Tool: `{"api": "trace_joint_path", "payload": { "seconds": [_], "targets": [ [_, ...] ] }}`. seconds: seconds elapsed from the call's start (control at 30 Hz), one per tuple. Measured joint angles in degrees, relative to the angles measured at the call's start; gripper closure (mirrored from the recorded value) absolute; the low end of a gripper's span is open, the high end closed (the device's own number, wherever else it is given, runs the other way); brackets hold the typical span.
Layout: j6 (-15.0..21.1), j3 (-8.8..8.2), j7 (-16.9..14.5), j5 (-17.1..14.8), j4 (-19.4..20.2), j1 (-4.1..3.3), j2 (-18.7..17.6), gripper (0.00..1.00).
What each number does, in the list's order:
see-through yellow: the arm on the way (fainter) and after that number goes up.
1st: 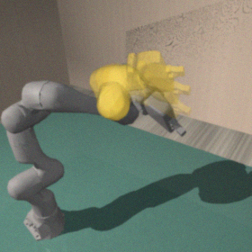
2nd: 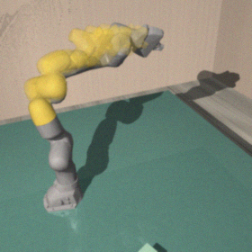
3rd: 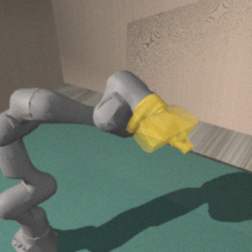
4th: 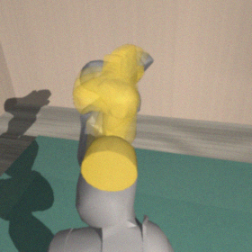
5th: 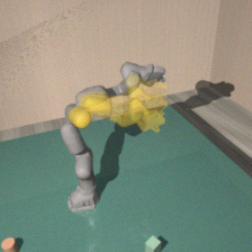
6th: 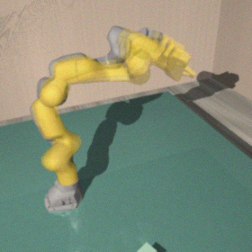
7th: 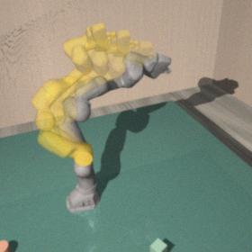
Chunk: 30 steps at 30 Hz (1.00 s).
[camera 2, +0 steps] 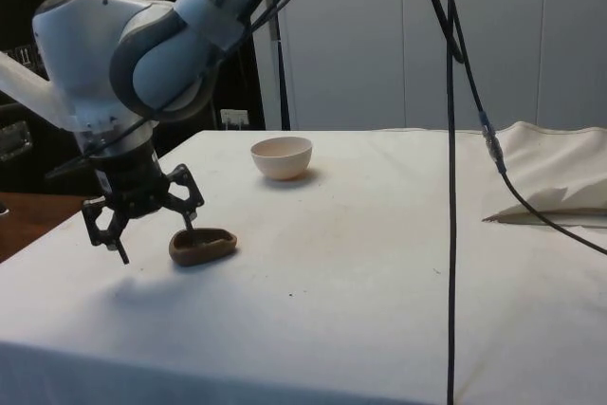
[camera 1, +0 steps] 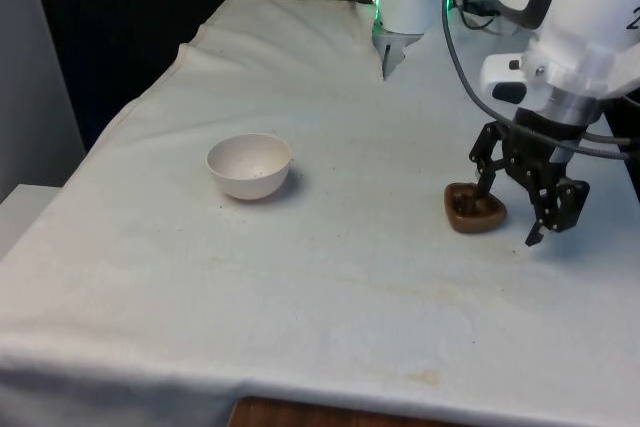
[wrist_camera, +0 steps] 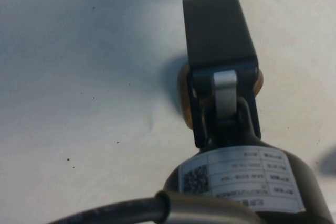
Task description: Pour the coffee beans from the cup into the bowl.
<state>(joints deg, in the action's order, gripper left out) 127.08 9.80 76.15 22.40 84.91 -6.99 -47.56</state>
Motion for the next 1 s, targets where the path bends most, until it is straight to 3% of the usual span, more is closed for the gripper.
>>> {"api": "trace_joint_path", "payload": {
  "seconds": [0.33,0.5,1.0],
  "targets": [
    [0.11,-0.11,0.11,0.00,-0.52,0.23,-0.52,0.00],
    [0.34,-0.11,0.06,0.00,-1.66,0.74,-1.66,0.00],
    [0.11,0.00,0.11,0.00,-2.06,0.69,-1.89,0.00]
  ]
}}
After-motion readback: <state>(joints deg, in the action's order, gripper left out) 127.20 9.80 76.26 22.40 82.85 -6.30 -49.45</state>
